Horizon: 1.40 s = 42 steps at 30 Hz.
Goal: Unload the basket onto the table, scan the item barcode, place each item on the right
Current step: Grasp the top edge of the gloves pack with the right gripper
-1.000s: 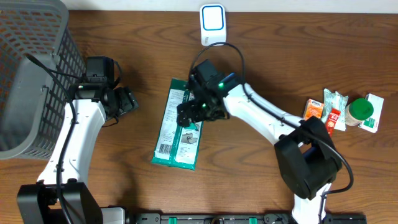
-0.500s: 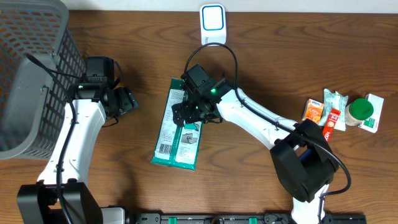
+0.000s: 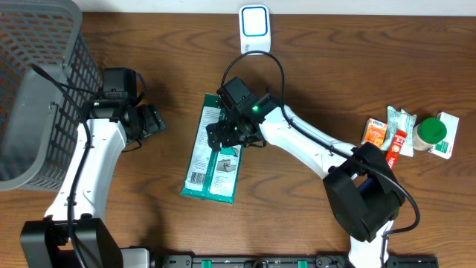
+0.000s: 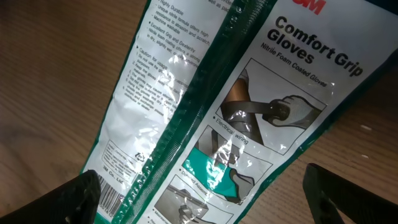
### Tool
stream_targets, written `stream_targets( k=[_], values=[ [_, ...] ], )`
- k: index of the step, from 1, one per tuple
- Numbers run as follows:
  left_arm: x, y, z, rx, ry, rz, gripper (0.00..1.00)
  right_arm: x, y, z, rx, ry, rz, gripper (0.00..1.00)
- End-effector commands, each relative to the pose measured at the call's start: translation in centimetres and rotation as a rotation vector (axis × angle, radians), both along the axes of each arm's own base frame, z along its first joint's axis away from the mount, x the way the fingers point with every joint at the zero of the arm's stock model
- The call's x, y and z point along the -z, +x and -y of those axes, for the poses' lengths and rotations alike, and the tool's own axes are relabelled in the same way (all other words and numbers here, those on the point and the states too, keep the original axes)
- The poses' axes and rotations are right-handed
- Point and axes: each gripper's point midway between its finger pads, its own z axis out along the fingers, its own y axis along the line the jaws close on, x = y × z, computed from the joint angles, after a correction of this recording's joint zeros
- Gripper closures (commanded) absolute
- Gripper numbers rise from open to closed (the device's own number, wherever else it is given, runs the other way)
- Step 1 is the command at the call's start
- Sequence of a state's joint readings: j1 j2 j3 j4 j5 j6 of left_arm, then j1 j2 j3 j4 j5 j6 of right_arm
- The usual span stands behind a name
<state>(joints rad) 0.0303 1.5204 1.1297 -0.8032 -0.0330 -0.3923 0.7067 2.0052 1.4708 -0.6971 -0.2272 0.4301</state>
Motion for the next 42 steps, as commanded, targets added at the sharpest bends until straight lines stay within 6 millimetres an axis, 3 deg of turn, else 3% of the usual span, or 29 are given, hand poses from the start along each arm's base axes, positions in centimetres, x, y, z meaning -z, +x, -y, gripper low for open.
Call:
stream_targets(
  k=[1,30,42],
  values=[
    [-0.3,0.1,-0.4,-0.006,0.016,0.007,0.11,0.1,-0.2,-0.3,0.000,-0.010,0.002,0.01],
    [-0.3,0.1,-0.4,-0.006,0.016,0.007,0.11,0.3,0.0,0.3,-0.014,-0.028,0.006,0.01],
    [-0.3,0.1,-0.4,-0.006,0.016,0.007,0.11,-0.1,1.7,2.9,0.013,0.047,-0.061,0.01]
  ],
)
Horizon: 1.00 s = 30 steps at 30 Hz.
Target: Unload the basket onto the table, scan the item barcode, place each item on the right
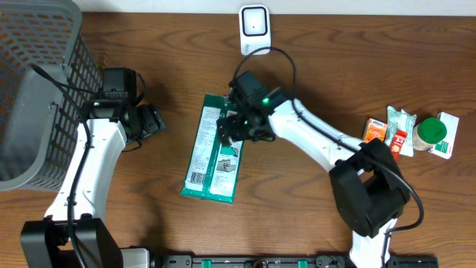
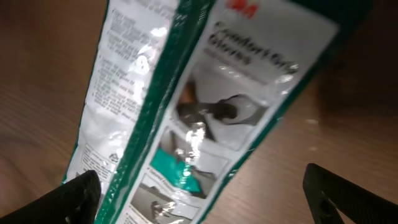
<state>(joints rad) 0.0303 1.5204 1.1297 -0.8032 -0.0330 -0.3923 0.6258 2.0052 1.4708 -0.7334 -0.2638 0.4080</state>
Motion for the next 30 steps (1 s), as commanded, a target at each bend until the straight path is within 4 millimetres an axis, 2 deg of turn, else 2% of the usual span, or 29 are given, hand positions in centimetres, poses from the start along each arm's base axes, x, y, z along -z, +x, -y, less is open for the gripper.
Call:
stream_targets(
  k=[1,7,10,12,15,16,17,18,19,20,23,30],
  values=[
    [-0.3,0.1,-0.4,-0.006,0.016,0.007,0.11,-0.2,0.3,0.4,-0.038,0.049,-0.023,0.01],
    [-0.3,0.3,-0.4,-0.006,0.016,0.013,0.11,-0.1,0.4,1.8,-0.037,0.038,-0.048,0.01],
    [-1.1,2.3,-0.5,-0.007,0.019,0.103,0.11,-0.1,0.5,1.7,-0.037,0.041,-0.043,0.01],
    [-1.3,2.9,-0.5,-0.007,0.020,0.129,0.11,-0.1,0.6,1.6,-0.033,0.044,-0.039,0.01],
    [-1.1,2.5,-0.4,-0.005,0.016,0.109,0.11,-0.1,0.6,1.6,-0.010,0.047,-0.049,0.01],
    [-1.1,2.4,-0.3,-0.003,0.012,0.105,0.07,-0.1,0.6,1.6,-0.006,0.047,-0.052,0.01],
    [-1.0,2.4,-0.2,0.000,0.004,0.105,0.37,-0.1,0.6,1.6,-0.001,0.047,-0.054,0.01],
    [-0.9,2.3,0.0,0.004,-0.007,0.102,0.75,-0.1,0.6,1.6,0.006,0.047,-0.058,0.01],
    [-0.6,2.2,0.7,0.017,-0.037,0.094,0.88,-0.1,0.6,1.7,0.009,0.045,-0.061,0.01],
    [-0.2,2.0,1.3,0.031,-0.065,0.086,0.92,-0.1,0.4,1.7,0.012,0.042,-0.067,0.01],
    [1.3,1.3,3.4,0.077,-0.126,0.047,0.92,0.0,-0.2,2.0,0.010,0.035,-0.094,0.01],
    [5.1,0.1,7.4,0.196,-0.126,-0.053,0.92,0.3,-2.0,1.6,-0.007,0.073,-0.181,0.03]
  ],
)
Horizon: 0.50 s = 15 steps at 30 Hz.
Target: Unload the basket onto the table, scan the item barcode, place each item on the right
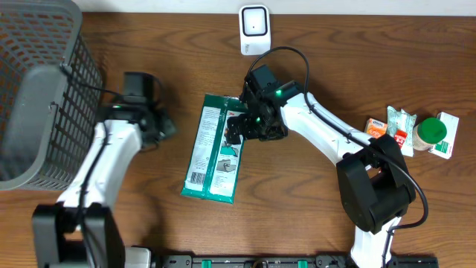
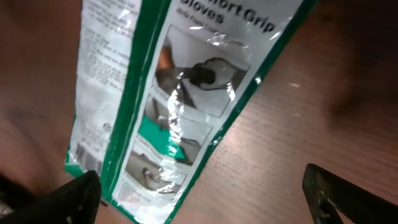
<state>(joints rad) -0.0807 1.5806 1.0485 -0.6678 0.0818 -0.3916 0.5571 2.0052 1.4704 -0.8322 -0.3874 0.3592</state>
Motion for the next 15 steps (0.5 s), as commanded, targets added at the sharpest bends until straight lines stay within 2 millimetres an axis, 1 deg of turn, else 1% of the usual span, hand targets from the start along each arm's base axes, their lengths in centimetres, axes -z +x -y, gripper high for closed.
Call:
stream_targets(
  k=[1,3,6,8,13,14,15],
  values=[
    [2.0,-0.6,2.3,0.073,-0.012,-0.051,0.92,0.6,-1.2,-0.3,-0.002,0.031,-0.063,0.03],
    [2.9,-0.7,3.4,0.105,-0.008,-0.069,0.91,1.2,-2.2,-0.3,-0.007,0.043,-0.099,0.05],
    [4.3,-1.1,4.4,0.136,-0.002,-0.111,0.90,2.1,-3.5,0.0,-0.016,0.071,-0.153,0.08],
    [5.2,-1.5,4.6,0.145,0.003,-0.140,0.90,2.5,-4.3,0.1,-0.034,0.115,-0.180,0.12],
    [7.0,-2.1,4.7,0.148,0.010,-0.198,0.90,3.4,-6.7,-1.1,-0.070,0.253,-0.249,0.21],
    [7.3,-2.3,4.7,0.150,0.009,-0.210,0.90,3.7,-7.0,-1.1,-0.073,0.268,-0.254,0.22],
    [7.7,-2.5,4.8,0.152,0.004,-0.223,0.90,4.0,-7.2,-1.1,-0.075,0.282,-0.253,0.26]
  ],
)
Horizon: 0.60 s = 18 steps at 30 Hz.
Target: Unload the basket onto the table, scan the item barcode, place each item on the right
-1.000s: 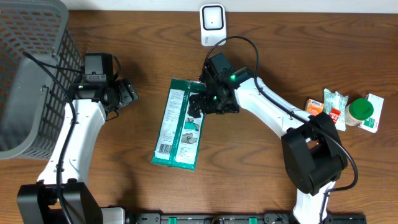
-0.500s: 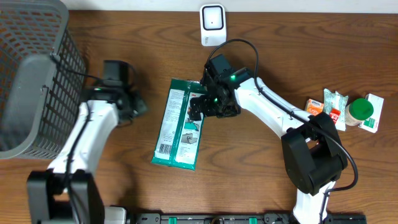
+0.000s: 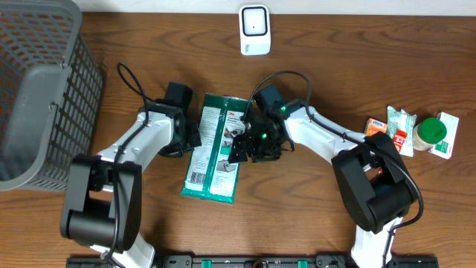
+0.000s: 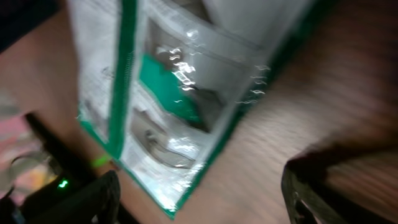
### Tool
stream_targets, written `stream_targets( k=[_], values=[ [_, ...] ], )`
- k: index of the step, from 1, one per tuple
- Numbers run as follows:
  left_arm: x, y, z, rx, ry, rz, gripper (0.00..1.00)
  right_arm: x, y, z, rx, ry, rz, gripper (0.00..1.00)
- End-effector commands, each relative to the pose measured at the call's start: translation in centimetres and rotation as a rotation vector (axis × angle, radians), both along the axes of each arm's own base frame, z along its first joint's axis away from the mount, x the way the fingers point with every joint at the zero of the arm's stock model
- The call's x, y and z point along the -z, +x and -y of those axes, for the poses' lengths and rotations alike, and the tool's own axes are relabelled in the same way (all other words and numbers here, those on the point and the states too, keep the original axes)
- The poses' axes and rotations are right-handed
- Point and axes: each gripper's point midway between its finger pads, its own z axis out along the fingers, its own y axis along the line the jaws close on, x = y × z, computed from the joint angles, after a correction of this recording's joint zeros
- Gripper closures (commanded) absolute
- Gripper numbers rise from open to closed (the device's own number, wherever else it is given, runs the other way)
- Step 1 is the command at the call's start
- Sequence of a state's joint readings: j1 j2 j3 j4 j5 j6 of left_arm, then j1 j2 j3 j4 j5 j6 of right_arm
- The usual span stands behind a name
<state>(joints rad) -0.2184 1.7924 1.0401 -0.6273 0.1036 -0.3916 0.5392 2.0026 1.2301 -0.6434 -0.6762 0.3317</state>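
Note:
The item is a green and white glove package (image 3: pixel 214 149) lying flat on the wooden table; in the right wrist view its lower end (image 4: pixel 180 81) shows, blurred. The white scanner (image 3: pixel 254 30) stands at the table's far edge. My right gripper (image 3: pixel 239 146) is at the package's right edge. In its own view the gripper (image 4: pixel 199 196) is open, its dark fingers (image 4: pixel 84 199) wide apart over the package's corner and bare wood, holding nothing. My left gripper (image 3: pixel 190 138) is against the package's left edge; its jaws are too small to read.
A grey mesh basket (image 3: pixel 37 89) fills the far left. A cluster of small items sits at the right: an orange packet (image 3: pixel 375 132), a green-lidded jar (image 3: pixel 430 132) and a white box (image 3: pixel 448 135). A black cable (image 3: pixel 286 78) loops above the right arm.
My left gripper has moved right, from well left of the package to its left edge. My right gripper has shifted nearer along the package's right edge. The package lies where it was.
At first my right gripper hung open over the package's middle, the left arm resting near the basket. It then stood over the upper right part, then beside the right edge while the left arm shifted. Now both grippers flank the package, which has stayed flat.

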Motion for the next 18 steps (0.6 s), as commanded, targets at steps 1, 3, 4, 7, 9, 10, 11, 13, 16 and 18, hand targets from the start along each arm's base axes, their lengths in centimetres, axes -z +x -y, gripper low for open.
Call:
stream_targets(
  k=[1,3,4,7,9,10,11,13,16,18],
  values=[
    [1.5,-0.9,0.2,0.011,-0.005,-0.055,0.90,1.2,-2.1,-0.1,-0.017,0.069,-0.070,0.27],
    [2.3,-1.3,0.3,0.011,-0.007,-0.084,0.90,1.7,-2.0,-0.5,-0.009,0.106,-0.045,0.33],
    [2.6,-1.4,0.3,0.011,-0.006,-0.097,0.90,1.8,-1.8,-0.9,-0.007,0.142,-0.024,0.36],
    [3.5,-2.0,0.4,0.013,-0.007,-0.133,0.90,2.2,-1.5,-1.5,0.029,0.202,-0.001,0.37],
    [3.9,-2.3,0.6,0.016,-0.014,-0.151,0.90,2.4,-1.2,-1.8,0.049,0.239,0.025,0.36],
    [4.1,-2.4,0.6,0.019,-0.012,-0.156,0.90,2.4,-1.0,-2.0,0.062,0.256,0.034,0.36],
    [4.2,-2.5,0.7,0.022,-0.011,-0.160,0.90,2.2,-0.8,-2.2,0.063,0.277,0.049,0.35],
    [4.3,-2.6,0.9,0.029,-0.009,-0.164,0.90,1.6,-0.5,-2.7,0.045,0.329,0.078,0.36],
    [4.3,-2.7,1.2,0.040,-0.009,-0.162,0.90,0.9,0.0,-3.3,0.032,0.368,0.118,0.38],
    [4.3,-2.6,1.4,0.044,-0.010,-0.160,0.90,0.7,0.4,-3.6,0.039,0.378,0.136,0.39]
  ],
)
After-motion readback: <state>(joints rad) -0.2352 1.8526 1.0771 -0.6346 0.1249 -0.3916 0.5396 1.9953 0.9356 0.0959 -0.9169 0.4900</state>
